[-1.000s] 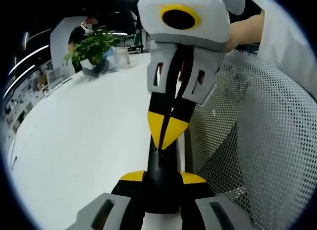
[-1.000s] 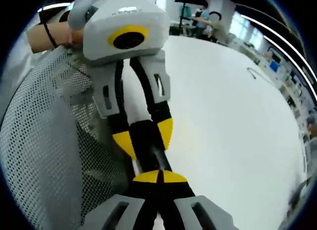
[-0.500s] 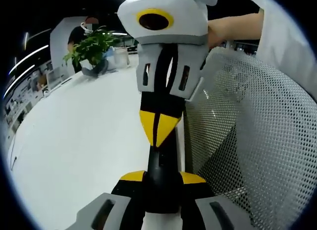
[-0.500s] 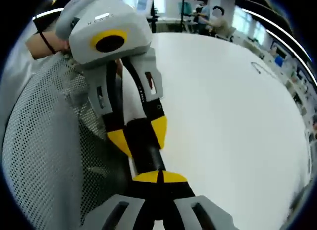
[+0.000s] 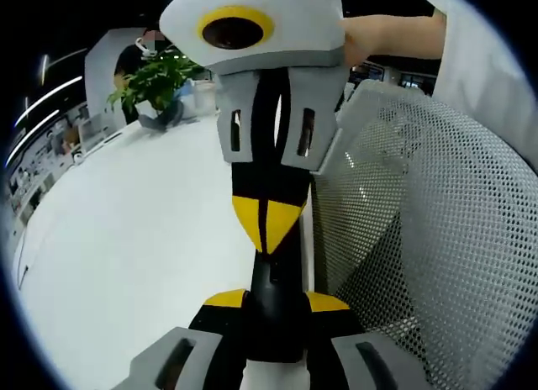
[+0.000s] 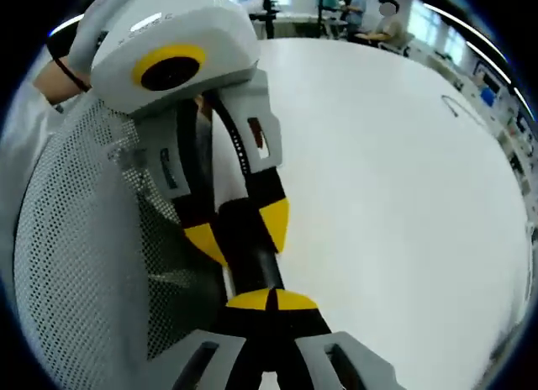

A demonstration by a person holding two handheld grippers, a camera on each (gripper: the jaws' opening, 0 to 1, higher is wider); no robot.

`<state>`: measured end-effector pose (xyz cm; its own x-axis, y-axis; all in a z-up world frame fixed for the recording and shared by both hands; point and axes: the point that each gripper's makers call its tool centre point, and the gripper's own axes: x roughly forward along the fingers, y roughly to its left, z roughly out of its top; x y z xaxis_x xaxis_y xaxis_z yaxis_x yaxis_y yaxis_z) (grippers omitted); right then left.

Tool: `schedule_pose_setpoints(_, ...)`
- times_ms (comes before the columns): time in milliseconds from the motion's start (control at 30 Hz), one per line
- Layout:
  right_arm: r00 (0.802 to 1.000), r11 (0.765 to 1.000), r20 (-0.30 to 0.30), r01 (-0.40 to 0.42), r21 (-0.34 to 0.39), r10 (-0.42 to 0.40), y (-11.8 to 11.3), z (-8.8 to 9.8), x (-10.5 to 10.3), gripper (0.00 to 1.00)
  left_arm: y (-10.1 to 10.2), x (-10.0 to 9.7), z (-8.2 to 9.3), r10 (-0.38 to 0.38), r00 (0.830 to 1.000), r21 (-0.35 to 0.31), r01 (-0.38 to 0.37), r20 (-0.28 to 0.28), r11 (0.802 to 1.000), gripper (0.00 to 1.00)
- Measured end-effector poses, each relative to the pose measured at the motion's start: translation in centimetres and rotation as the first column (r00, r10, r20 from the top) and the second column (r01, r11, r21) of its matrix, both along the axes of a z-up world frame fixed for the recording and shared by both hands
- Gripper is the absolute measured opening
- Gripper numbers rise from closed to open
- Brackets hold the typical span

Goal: Press the specified remote control buttons in sequence, fully releasing each button before pressing the next.

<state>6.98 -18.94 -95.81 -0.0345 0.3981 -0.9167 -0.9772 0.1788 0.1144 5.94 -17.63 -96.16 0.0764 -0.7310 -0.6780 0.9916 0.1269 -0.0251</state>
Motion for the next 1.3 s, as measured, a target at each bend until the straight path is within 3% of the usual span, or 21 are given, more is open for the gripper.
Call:
schedule_pose_setpoints(333, 0.989, 0.994, -0.103, 0.105, -0.042, -0.109, -0.01, -0.21, 0.49, 0.0, -0.09, 0.05, -0.03, -0.008, 1.0, -0.001, 0.008, 0.008, 1.0, 0.24)
schedule_pose_setpoints(600, 0.98, 0.989, -0.142, 0.132, -0.073, -0.141, -0.03, -0.28, 0.56, 0.0, -0.09, 0.09, 0.0, -0.008, 1.0, -0.002, 0.008, 0.008, 1.0, 0.24)
schedule_pose_setpoints(933, 0.988, 0.991, -0.08, 0.128, -0.047, -0.131, -0.13, -0.3, 0.63, 0.0, -0.11, 0.11, 0.0, -0.002, 1.0, -0.007, 0.002, 0.006, 1.0, 0.24)
schedule_pose_setpoints(1033, 0.986, 0.988, -0.065, 0.151, 0.011, -0.15, -0.11, -0.2, 0.68, 0.0, -0.1, 0.11, 0.01, -0.002, 1.0, -0.007, 0.002, 0.006, 1.0, 0.24)
schedule_pose_setpoints(1200, 0.989, 0.984, 0.015, 0.145, 0.104, -0.147, -0.04, -0.02, 0.55, 0.0, -0.08, 0.11, 0.01, -0.001, 1.0, -0.008, 0.001, 0.004, 1.0, 0.24)
schedule_pose_setpoints(1300, 0.989, 0.983, 0.045, 0.136, 0.124, -0.142, -0.1, 0.07, 0.3, 0.0, -0.09, 0.05, 0.01, -0.005, 1.0, -0.009, 0.005, 0.003, 1.0, 0.24)
